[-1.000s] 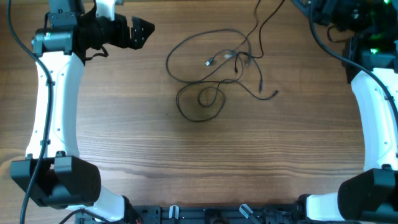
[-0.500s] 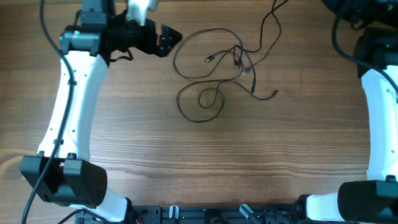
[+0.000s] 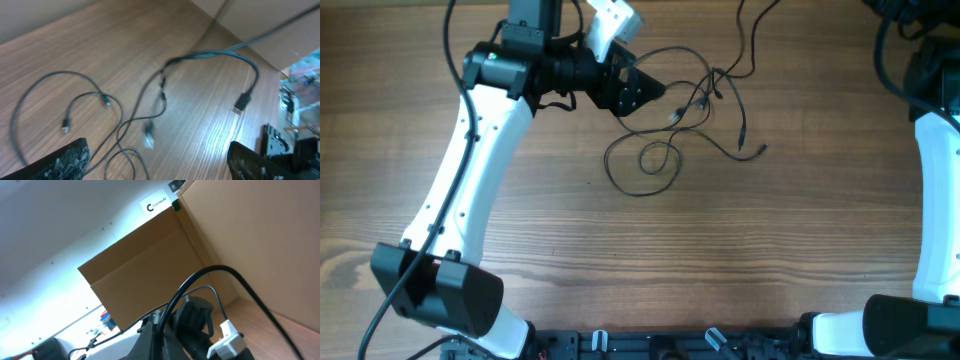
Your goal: Untangle cables
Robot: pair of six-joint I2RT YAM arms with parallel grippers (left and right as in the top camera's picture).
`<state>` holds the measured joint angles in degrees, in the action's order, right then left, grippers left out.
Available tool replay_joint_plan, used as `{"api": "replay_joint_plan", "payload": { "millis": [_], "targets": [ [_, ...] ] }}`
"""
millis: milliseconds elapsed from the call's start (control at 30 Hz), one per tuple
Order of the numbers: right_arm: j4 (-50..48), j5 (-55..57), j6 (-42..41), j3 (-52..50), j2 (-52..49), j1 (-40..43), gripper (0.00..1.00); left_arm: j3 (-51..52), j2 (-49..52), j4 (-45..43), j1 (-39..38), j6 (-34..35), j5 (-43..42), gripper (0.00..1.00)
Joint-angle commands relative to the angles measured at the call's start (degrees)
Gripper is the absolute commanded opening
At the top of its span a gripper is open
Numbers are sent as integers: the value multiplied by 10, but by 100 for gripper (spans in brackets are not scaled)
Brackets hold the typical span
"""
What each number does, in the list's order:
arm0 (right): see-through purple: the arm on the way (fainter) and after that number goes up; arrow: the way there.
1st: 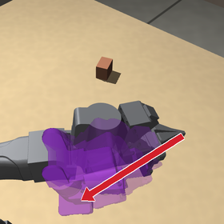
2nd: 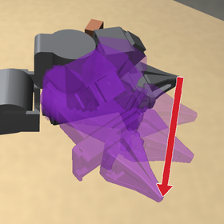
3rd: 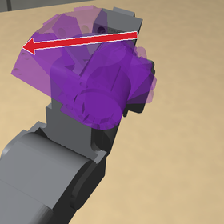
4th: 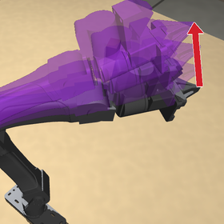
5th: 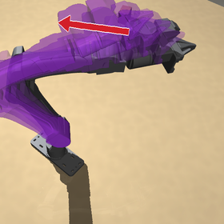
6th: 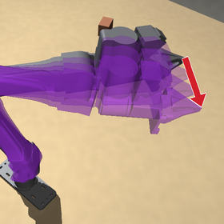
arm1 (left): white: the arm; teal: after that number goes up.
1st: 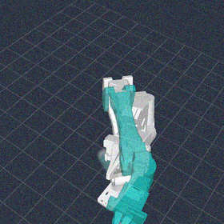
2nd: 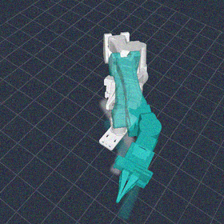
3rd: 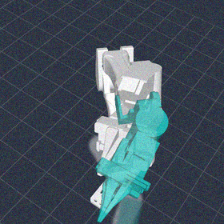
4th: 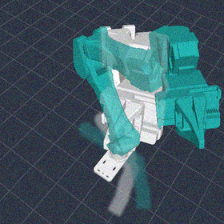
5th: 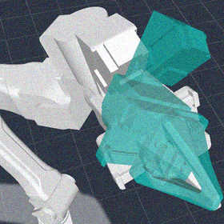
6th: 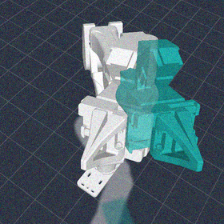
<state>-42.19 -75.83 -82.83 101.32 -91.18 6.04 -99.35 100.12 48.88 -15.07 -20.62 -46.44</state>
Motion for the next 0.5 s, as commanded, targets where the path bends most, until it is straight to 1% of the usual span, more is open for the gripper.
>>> {"api": "replay_joint_plan", "payload": {
  "millis": [0, 133, 300, 467],
  "targets": [
    [-16, 12, -2, 12, 7, -4, 5, 1, 37, 2, -12, -21, -26, 100],
    [-21, 13, -7, 12, 7, -4, 5, 2, 71, 1, -20, -23, -26, 100],
    [-22, 20, -12, 12, 7, -4, 5, 2, 105, -7, -38, -41, -27, 98],
    [-22, 21, -14, 12, 7, -4, 4, 1, 130, -43, -56, -47, -26, 100]
  ]
}}
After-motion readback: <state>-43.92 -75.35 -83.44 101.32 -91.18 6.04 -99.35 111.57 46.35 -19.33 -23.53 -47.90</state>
